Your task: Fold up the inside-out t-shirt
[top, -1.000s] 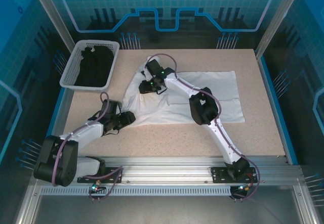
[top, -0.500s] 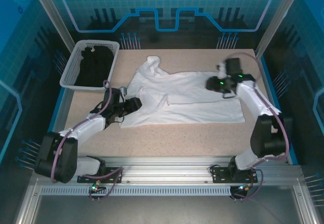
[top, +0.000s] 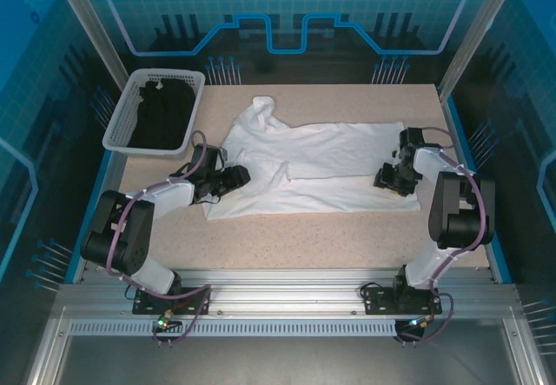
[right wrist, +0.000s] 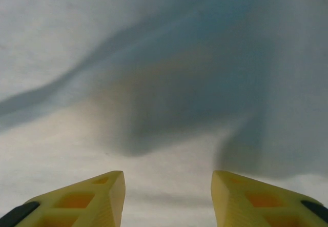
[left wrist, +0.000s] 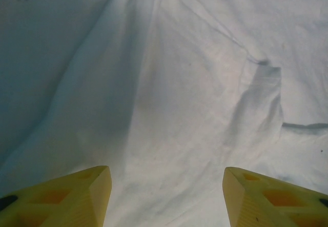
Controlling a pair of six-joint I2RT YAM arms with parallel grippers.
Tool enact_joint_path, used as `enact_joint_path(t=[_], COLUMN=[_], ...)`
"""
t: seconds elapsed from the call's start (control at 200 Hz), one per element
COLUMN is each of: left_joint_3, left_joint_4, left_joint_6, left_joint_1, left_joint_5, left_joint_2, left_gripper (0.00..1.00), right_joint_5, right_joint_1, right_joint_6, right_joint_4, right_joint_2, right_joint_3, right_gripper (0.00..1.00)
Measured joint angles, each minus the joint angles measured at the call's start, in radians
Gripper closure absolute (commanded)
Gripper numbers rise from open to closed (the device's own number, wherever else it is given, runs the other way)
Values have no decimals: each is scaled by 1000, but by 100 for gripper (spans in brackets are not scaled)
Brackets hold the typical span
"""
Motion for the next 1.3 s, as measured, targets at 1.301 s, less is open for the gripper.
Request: enact_joint_path(t=[1.301], left_joint_3=[1160], left_joint_4=[-327], left_joint_6=[73], left_joint_1=[66], left_joint_5=[-52], left_joint_2=[759], left_gripper=[41], right_joint_5=[-33], right_joint_1=[10], right_joint_6=[42], right_joint_4=[319], right_joint_2=[-19], right_joint_3=[88], right_gripper=[47])
